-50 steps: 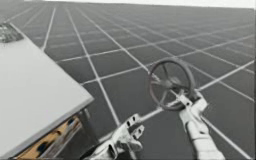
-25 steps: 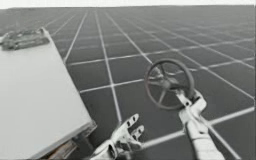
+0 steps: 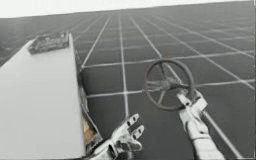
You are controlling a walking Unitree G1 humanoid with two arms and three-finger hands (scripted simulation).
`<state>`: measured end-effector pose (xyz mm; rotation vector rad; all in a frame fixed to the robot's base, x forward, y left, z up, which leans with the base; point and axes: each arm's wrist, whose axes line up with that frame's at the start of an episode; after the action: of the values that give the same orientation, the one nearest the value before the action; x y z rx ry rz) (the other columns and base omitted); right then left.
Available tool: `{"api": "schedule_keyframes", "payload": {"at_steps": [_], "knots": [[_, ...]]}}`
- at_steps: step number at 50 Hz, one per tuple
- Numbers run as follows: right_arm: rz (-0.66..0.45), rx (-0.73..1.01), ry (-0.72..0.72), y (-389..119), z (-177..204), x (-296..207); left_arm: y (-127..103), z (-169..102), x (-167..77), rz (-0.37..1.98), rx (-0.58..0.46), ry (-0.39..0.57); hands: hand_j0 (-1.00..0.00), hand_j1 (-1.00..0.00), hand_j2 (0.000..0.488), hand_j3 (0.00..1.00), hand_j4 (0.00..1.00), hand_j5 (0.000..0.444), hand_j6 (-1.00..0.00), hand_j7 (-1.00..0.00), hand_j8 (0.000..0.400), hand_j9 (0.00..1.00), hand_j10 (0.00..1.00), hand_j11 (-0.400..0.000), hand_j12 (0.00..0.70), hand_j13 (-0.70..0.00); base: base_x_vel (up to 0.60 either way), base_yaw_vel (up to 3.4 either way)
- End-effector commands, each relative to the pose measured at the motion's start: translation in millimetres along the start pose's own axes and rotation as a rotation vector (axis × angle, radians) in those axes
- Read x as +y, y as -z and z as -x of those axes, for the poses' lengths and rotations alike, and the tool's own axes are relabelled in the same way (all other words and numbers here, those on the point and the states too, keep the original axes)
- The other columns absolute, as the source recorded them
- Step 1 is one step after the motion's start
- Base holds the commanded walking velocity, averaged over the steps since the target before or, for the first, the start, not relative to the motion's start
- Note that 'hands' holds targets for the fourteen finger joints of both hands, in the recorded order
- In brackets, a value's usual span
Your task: Pick up and drop off the object
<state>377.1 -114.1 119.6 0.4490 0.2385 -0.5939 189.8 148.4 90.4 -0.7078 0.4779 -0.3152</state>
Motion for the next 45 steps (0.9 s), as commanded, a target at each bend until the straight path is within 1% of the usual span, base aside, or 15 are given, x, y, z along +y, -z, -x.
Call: {"api": "schedule_keyframes", "payload": {"at_steps": [1, 45], "knots": [[0.002, -0.034, -0.012, -7.4, 3.1, 5.6, 1.0, 0.7, 2.7, 0.016, -0.007, 0.011, 0.0, 0.0, 0.0, 1.0, 1.0, 0.0, 0.0, 0.0, 0.0, 1.0, 1.0, -0.4, 0.0, -0.7, 0.41, 0.35], [0.002, -0.034, -0.012, -7.4, 3.1, 5.6, 1.0, 0.7, 2.7, 0.016, -0.007, 0.011, 0.0, 0.0, 0.0, 1.0, 1.0, 0.0, 0.0, 0.0, 0.0, 1.0, 1.0, -0.4, 0.0, -0.7, 0.48, 0.24]]}}
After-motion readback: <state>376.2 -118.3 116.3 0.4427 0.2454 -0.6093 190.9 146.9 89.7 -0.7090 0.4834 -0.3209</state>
